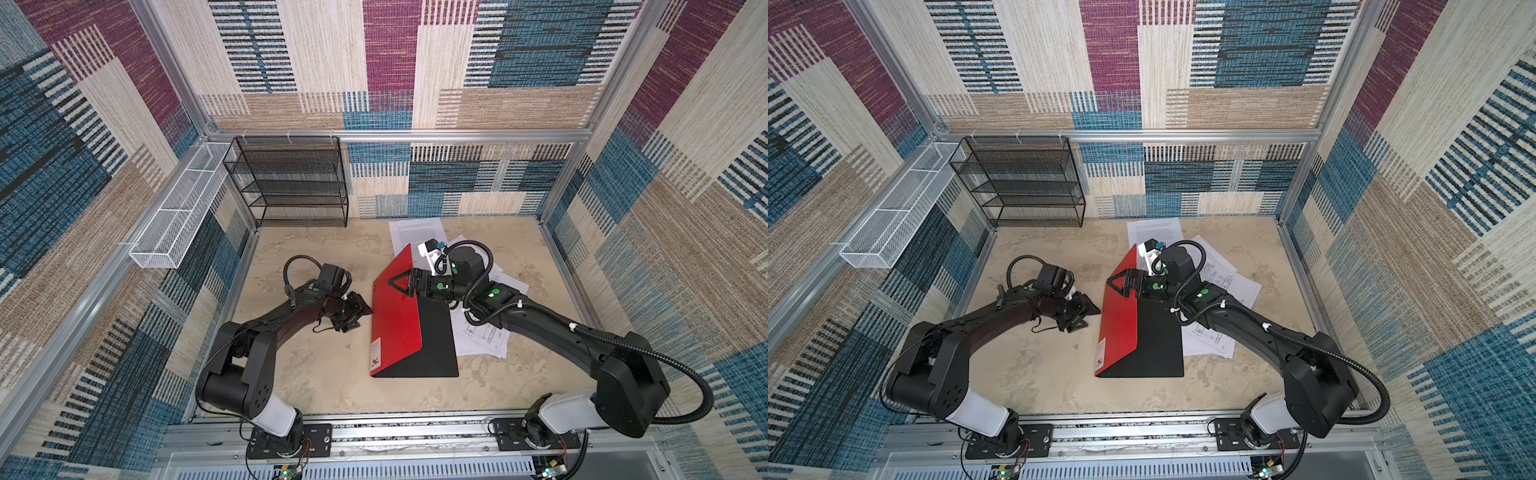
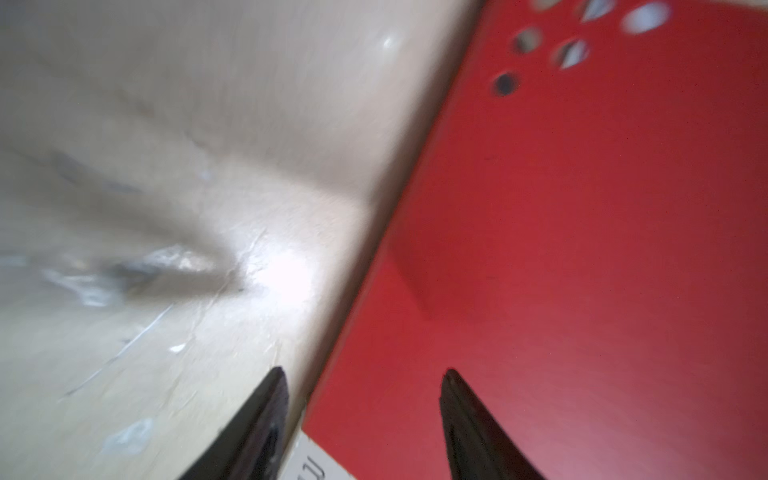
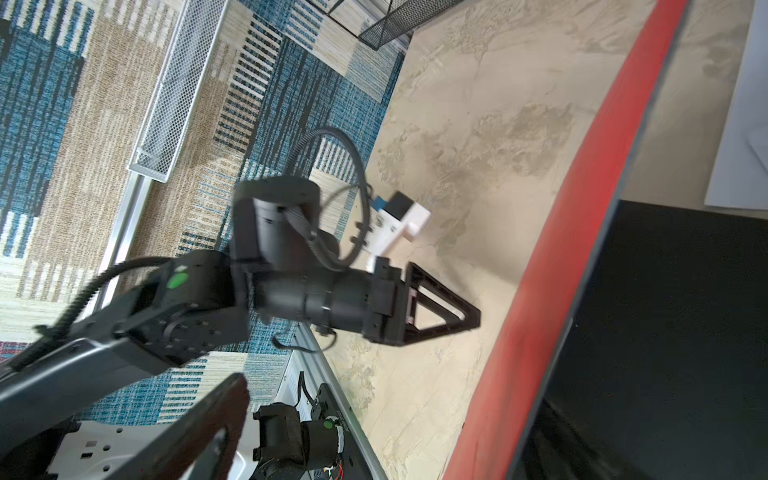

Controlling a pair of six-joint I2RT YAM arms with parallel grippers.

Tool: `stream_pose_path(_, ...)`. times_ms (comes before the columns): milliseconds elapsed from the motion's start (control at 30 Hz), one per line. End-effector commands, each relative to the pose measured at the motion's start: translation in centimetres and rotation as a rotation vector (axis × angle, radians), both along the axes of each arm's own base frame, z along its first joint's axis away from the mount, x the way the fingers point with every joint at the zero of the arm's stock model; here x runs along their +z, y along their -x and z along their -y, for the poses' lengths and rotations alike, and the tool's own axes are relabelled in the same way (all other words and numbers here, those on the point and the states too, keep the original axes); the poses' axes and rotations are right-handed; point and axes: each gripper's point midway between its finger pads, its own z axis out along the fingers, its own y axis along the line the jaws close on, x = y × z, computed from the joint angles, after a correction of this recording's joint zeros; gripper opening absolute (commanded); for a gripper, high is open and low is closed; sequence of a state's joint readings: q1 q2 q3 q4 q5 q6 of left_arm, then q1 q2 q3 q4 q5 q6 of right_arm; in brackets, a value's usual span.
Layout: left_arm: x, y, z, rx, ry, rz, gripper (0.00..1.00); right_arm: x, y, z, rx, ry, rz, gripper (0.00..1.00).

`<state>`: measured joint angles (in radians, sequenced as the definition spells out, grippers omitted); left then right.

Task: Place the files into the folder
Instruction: 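Hold the spine with the left gripper while the right swings the cover open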

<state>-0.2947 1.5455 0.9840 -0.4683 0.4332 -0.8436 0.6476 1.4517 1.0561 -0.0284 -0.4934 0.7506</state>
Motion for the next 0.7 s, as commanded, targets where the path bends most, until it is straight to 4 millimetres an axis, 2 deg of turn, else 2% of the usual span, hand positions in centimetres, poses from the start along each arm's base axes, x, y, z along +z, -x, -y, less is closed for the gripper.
stream_pose_path(0,2.2,1.5,-3.8,-0.045,-0.193,-0.020,0.67,0.7,-0.3,-1.3,0.022,0.035,0.028,1.00)
stream_pose_path(200,9.5,1.2,-9.4,0.057,-0.219,0.065,0.71,3.1,-1.1,-5.3,0.064,0.008,0.050,1.00)
stream_pose_path(267,12.6,1.1,-11.1,0.076,-0.264,0.125,0.89,3.3,-1.3,-7.1,0.084,0.002,0.057,1.00)
stream_pose_path(400,19.1,1.1,-14.1,0.128,-0.329,0.248,1.00,1.8,-0.7,-12.9,0.190,-0.025,0.033,1.00)
stream_pose_path(467,22.1,1.2,-15.3,0.166,-0.320,0.309,1.00,0.6,-0.5,-16.3,0.237,-0.024,0.029,1.00)
stream_pose_path(567,25.1,1.4,-16.2,0.194,-0.295,0.387,1.00,-0.8,-0.6,-19.7,0.284,-0.026,0.026,1.00)
stream_pose_path(667,25.9,1.3,-15.8,0.191,-0.233,0.404,1.00,-0.7,-1.1,-20.9,0.294,-0.016,0.048,1.00)
